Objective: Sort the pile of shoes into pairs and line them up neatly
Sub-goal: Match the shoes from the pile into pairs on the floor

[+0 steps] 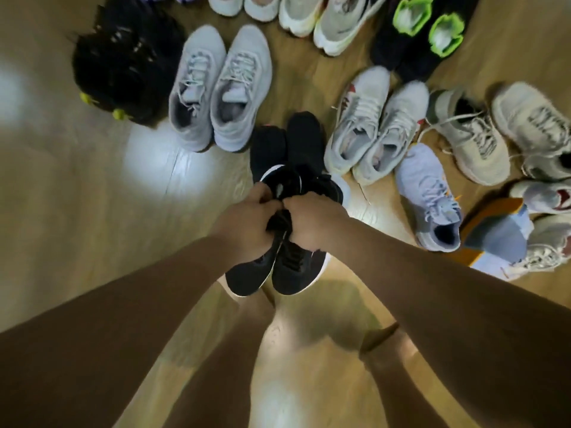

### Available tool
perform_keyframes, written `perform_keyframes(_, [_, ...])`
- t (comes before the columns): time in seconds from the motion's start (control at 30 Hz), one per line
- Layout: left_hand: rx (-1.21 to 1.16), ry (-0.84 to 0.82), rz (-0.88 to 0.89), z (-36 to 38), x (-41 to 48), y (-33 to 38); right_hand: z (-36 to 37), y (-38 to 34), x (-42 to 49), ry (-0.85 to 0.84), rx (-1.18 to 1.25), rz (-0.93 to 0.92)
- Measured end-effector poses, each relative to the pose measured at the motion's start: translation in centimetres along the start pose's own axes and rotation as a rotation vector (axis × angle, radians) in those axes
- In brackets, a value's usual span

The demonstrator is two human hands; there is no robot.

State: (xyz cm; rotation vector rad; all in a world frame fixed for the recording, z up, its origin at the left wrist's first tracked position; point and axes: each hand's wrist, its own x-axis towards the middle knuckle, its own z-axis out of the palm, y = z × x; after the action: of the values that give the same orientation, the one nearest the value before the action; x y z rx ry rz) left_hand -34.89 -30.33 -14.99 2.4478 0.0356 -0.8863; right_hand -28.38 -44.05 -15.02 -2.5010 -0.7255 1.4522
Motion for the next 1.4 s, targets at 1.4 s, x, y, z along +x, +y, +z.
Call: perform_keyframes(1.4, [0.189,-0.367,-0.171,9.8,0.7,-2.7,0.1,7.2,10.2,0.381,0.151,0.094])
